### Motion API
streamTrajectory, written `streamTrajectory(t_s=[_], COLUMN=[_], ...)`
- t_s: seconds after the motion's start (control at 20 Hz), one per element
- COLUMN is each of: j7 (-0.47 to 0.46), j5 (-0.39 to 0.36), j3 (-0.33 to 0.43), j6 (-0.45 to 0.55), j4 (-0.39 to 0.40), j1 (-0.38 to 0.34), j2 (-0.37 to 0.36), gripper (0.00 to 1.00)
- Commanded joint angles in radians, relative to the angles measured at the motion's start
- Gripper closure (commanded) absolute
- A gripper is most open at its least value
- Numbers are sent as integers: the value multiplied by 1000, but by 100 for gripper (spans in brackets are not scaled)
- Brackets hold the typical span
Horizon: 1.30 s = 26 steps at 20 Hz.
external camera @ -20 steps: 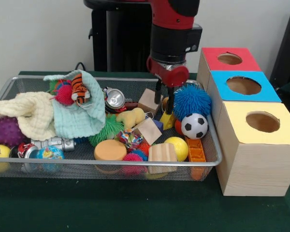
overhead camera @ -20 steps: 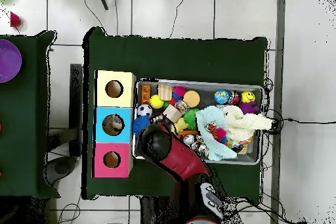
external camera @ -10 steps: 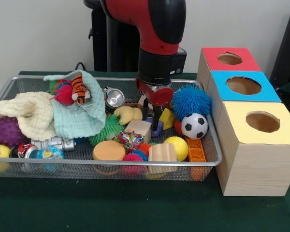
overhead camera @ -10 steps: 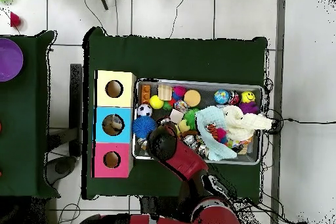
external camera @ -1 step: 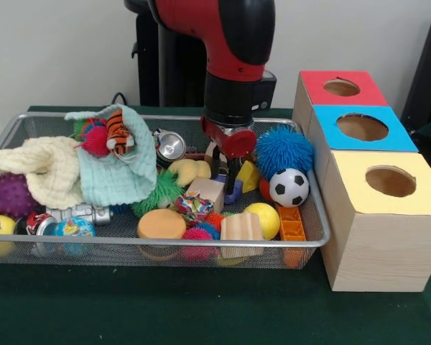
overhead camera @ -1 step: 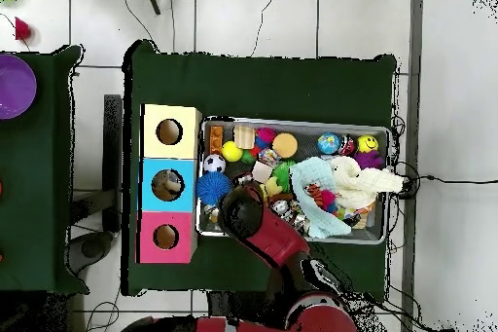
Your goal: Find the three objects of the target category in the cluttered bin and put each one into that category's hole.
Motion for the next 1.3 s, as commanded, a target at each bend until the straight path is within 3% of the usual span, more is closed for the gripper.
streamTrajectory(t_s=[0.05, 0.2, 0.55, 0.8, 1.3], j7=[55, -25, -83, -72, -13], j5=[-88, -152, -251, -319, -391], j3=[72, 44, -50, -120, -148], j6=[20, 58, 167, 265, 332], j4=[-77, -115, -169, -172, -184], j1=[-79, -128, -132, -116, -102], j2=[56, 30, -20, -96, -144], gripper=[0, 0, 0, 0, 0])
